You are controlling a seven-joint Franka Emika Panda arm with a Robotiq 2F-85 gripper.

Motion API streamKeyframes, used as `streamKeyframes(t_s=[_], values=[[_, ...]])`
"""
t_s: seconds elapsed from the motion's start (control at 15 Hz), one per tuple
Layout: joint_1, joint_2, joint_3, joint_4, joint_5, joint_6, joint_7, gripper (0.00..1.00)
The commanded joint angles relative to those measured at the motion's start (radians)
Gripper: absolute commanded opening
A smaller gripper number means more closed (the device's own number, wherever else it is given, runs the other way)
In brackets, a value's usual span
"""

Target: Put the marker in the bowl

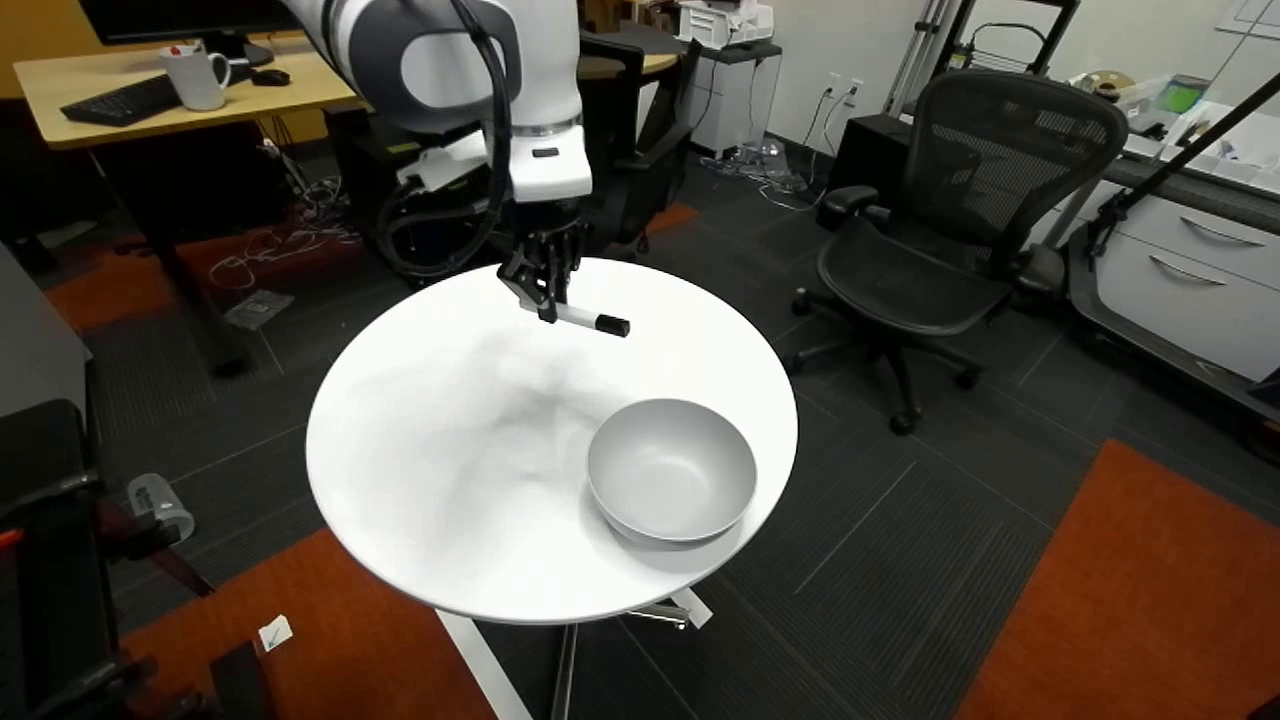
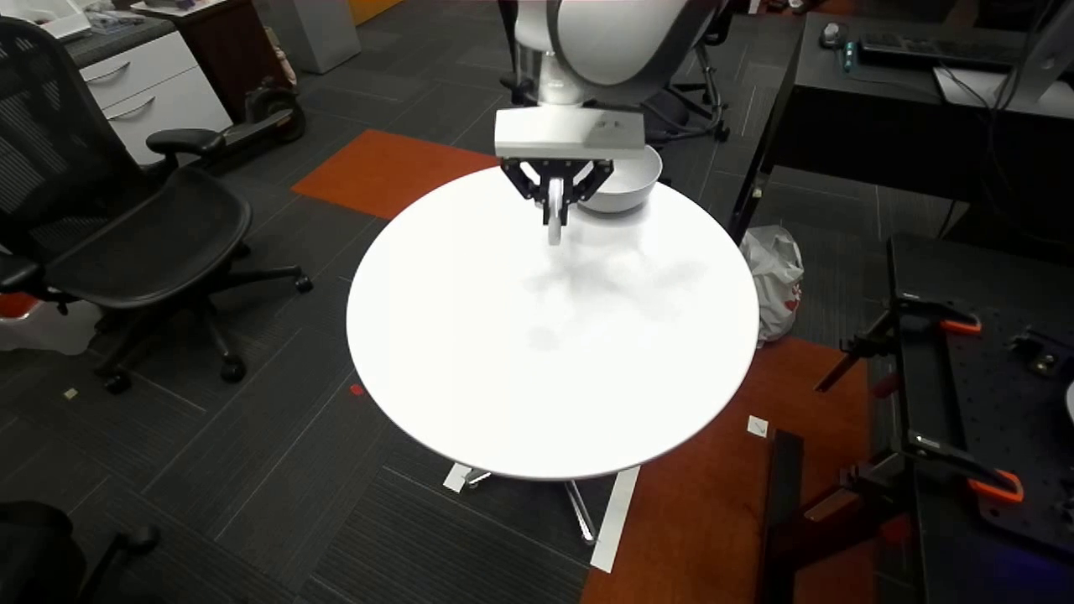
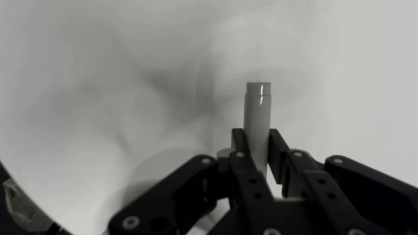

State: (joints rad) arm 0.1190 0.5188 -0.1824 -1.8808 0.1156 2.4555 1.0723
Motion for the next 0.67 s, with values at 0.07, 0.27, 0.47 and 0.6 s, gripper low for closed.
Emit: streamKeyframes(t_s=[0.07, 0.27, 0.47, 0.6], values=[[-0.014, -0.190, -0.068, -0.153, -0.108, -0.011, 0.094, 0.05], [-0.055, -0.210, -0.080, -0.150, -0.153, -0.024, 0.087, 0.05], [-0.094, -0.188, -0.083, -0.127, -0.174, -0.032, 0.084, 0.05], [-0.118, -0.167, -0.079, -0.113, -0.166, -0.033, 0.076, 0.05]])
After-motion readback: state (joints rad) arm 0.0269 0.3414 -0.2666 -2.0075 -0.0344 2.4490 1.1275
